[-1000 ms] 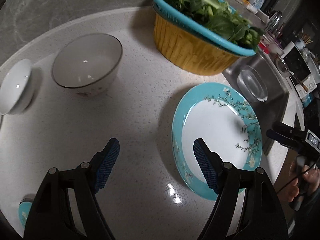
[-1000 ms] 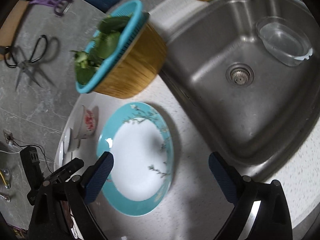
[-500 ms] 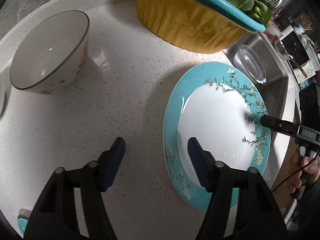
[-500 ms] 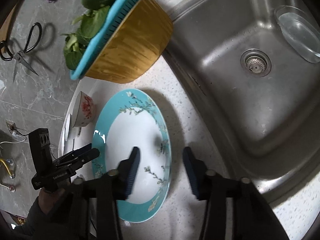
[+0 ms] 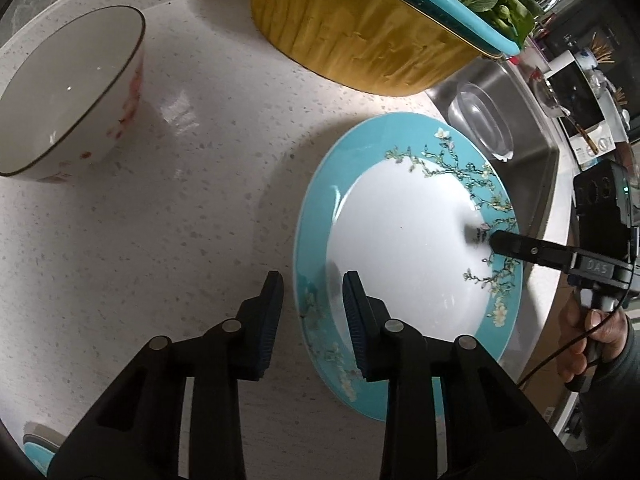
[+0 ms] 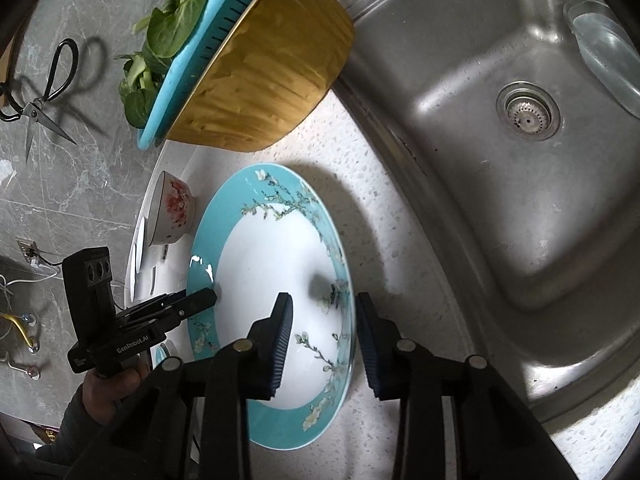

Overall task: Organize plates and bowls
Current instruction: 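Close both tools on the rim of the large teal floral plate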

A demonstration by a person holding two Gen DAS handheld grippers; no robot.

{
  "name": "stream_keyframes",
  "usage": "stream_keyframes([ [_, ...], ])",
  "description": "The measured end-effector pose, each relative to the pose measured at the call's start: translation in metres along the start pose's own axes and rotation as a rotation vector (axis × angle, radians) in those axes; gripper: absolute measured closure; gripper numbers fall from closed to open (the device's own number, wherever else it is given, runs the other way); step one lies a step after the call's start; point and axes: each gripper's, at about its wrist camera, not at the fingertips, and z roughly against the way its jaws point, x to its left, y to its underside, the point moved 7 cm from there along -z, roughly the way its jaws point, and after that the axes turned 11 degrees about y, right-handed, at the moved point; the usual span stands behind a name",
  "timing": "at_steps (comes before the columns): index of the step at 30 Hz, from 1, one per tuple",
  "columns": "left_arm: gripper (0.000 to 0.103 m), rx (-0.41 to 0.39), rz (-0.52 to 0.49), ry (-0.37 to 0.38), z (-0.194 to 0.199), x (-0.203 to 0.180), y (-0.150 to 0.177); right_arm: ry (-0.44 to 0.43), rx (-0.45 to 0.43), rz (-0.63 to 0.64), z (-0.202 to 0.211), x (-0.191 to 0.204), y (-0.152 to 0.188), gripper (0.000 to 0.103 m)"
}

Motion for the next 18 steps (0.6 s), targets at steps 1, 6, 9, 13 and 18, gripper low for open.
stream_keyframes([
  [1,0.088,0.002,0.003,-0.006,0.0,0.0,0.0,0.009,0.009,0.004,-0.002,0.001,0.001,0.073],
  [6,0.088,0.004,0.01,-0.01,0.002,0.002,0.002,0.045,0.016,-0.004,-0.004,-0.004,0.001,0.093],
  [9,0.088,0.004,0.011,-0.016,0.004,0.003,0.001,0.07,0.02,0.016,-0.004,-0.003,0.002,0.094],
  [13,0.088,-0.003,0.02,-0.016,0.007,0.005,0.0,0.086,0.02,0.025,-0.005,-0.002,0.002,0.094],
  [18,0.089,-0.014,0.019,-0.025,0.011,0.003,0.001,0.098,0.018,0.019,-0.004,-0.001,0.002,0.093],
])
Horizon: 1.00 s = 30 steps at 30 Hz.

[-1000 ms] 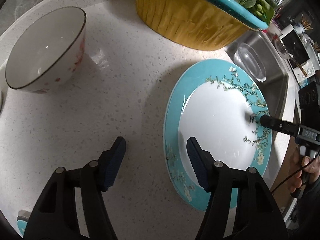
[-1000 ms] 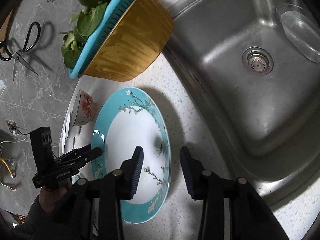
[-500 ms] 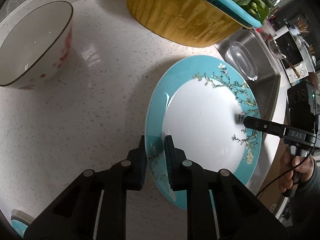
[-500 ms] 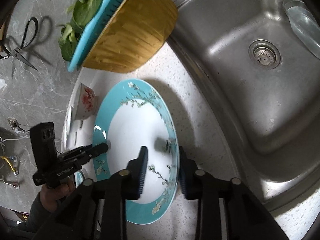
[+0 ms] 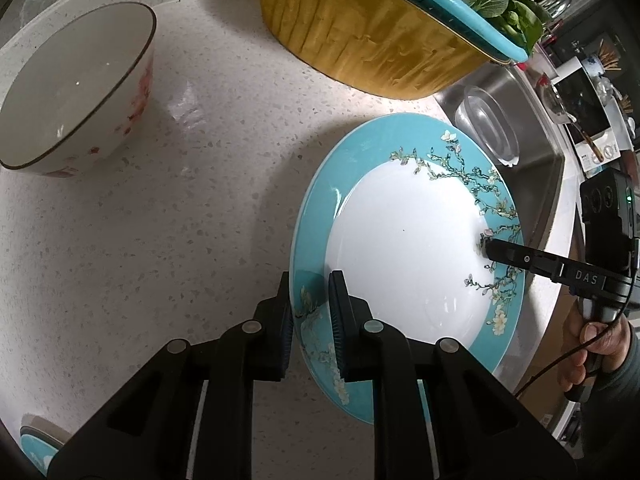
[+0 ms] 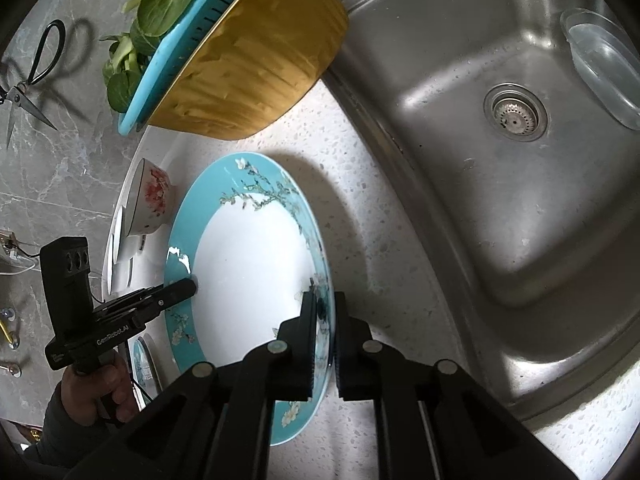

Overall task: Organize plates and bowls
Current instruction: 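Close both tools on the rim of the large teal floral plate, then lift the teal floral plate with both tools and carry it toward the wall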

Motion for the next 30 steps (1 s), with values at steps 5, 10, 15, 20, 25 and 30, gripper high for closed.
stream_keyframes([
  [5,0.089,-0.01,0.0,-0.005,0.009,-0.005,0.0,0.001,-0.006,0.0,0.004,0.004,-0.001,0.093],
  [10,0.089,-0.023,0.013,0.002,0.022,-0.004,0.004,0.003,-0.012,0.009,0.012,0.012,-0.002,0.092],
  [15,0.089,-0.058,0.041,0.009,0.05,0.003,0.013,-0.009,-0.008,0.03,0.016,0.029,0.002,0.092],
  [20,0.089,-0.109,0.087,-0.001,0.09,0.02,0.032,-0.042,0.005,0.088,0.019,0.063,0.01,0.092],
  [25,0.089,-0.166,0.147,-0.028,0.132,0.043,0.063,-0.078,0.026,0.179,0.017,0.111,0.02,0.092],
  [30,0.089,-0.226,0.236,-0.067,0.175,0.082,0.108,-0.116,0.061,0.273,0.007,0.163,0.036,0.092],
])
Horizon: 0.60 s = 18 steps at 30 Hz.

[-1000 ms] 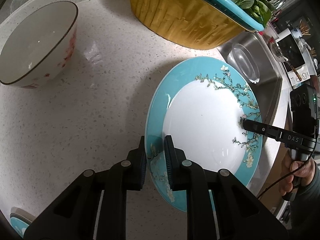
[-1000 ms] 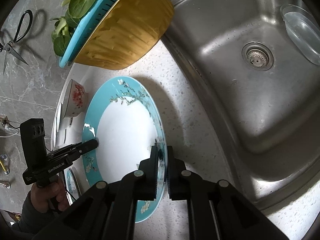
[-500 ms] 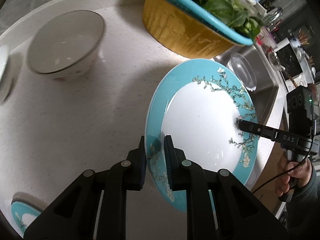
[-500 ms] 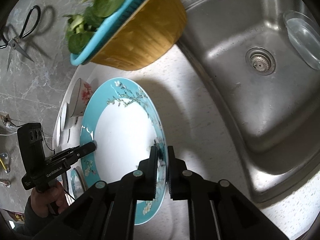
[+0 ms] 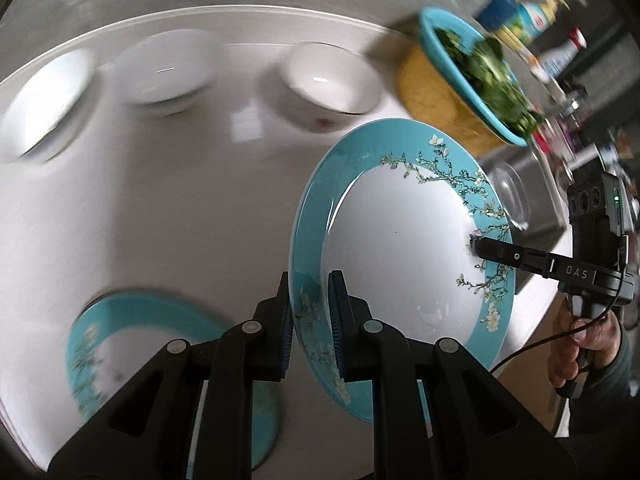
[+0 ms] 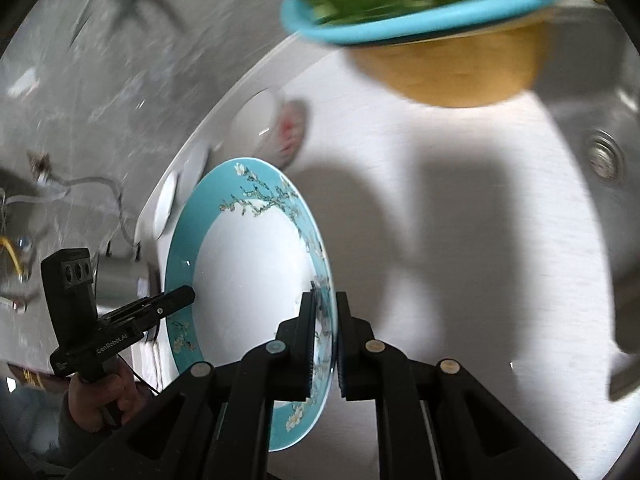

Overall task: Organize plates and bowls
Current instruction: 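Lift the teal floral plate with both tools and carry it toward the wall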

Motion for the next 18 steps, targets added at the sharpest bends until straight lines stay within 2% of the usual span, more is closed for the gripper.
stream_keyframes([
  [9,0.089,-0.08,0.154,-0.079,0.073,0.095,0.052,-0.052,0.114,0.172,-0.055,0.106,0.025,0.092],
  [18,0.089,-0.092,0.234,-0.105,0.105,0.17,0.097,-0.046,0.189,0.251,-0.093,0.165,0.058,0.092],
])
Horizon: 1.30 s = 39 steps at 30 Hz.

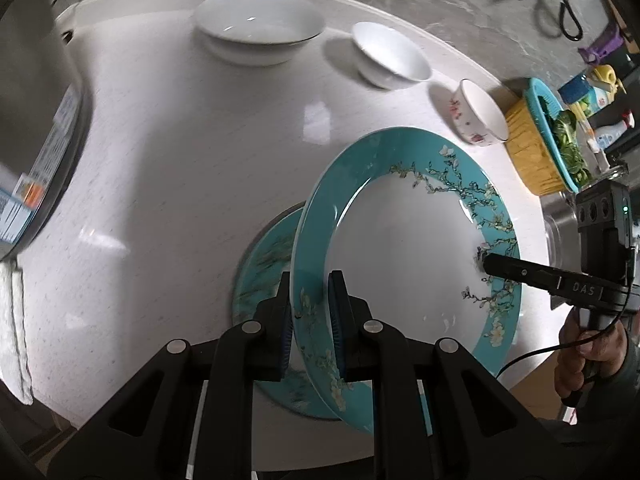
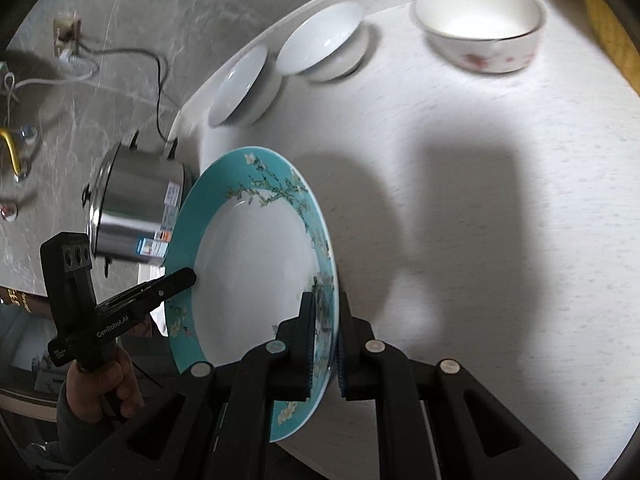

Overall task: Organize plates and bowls
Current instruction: 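Lift the teal floral plate with both tools and carry it toward the wall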

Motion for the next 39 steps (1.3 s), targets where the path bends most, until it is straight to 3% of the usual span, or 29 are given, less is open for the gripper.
stream_keyframes([
  [14,0.087,0.029,-0.006,-0.015,-0.02,0.051,0.033,0.134,0.003,0.06,-0.034,0.025,0.014,0.09],
  [26,0.084,0.047,-0.047,-0.048,-0.04,0.049,0.038,0.3,-0.061,0.175,-0.044,0.033,0.02,0.085],
  [34,0.084,0.039,-0.062,-0.067,-0.047,0.044,0.045,0.491,-0.111,0.328,-0.048,0.043,0.026,0.078],
  [39,0.084,0.028,-0.088,-0.084,-0.05,0.04,0.044,0.562,-0.14,0.387,-0.051,0.042,0.029,0.077],
])
